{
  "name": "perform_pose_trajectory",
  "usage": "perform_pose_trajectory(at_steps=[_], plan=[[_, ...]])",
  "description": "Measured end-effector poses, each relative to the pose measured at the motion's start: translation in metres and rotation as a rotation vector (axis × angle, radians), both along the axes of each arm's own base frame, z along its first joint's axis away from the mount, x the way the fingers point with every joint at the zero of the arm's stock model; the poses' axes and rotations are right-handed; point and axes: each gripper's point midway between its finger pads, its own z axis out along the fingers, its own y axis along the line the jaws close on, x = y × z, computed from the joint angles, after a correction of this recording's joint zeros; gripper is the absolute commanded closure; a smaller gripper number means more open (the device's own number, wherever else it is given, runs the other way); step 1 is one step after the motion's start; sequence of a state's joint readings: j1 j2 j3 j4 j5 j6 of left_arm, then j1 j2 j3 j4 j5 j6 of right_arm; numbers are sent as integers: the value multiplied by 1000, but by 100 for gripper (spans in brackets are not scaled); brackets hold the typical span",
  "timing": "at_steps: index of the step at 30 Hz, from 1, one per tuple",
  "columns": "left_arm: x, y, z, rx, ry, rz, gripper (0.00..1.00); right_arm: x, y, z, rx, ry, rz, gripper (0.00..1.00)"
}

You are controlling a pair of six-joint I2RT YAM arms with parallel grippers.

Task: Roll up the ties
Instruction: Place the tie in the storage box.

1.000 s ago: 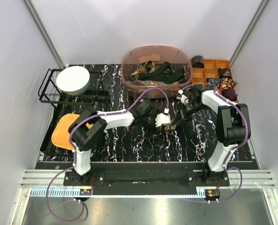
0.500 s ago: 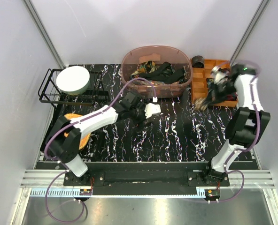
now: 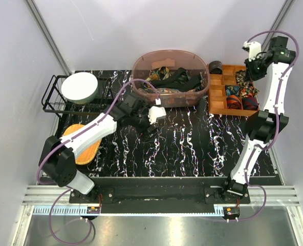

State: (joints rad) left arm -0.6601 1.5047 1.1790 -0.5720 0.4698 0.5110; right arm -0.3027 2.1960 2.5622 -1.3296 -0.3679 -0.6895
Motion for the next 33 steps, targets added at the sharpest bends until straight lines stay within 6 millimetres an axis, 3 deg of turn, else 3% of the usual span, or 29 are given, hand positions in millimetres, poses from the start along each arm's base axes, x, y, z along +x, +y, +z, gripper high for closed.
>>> perform_pose_trajectory(at_steps=[5,8,15,19,23,29,33], plan=[[10,16,6,-20,73,93,1,4,1,-9,-135,20,94,100],[19,21,13,-43,101,143,1,-2,8,-26,-166,70,150,100],[23,18,13,-73,182,186,1,-69,32,-99,-285,312,392,100],[22,19,12,-80,216,206,1,-93,48,-115,-422,310,587,100],[25,22,12,-89,235,232,1,-75,56,-104,-523,215,672,100],[28,27,12,-94,246,258,1,-36,46,-88,-690,84,737,100],[31,30,12,-97,249,271,1,-25,42,-97,-783,50,799,100]])
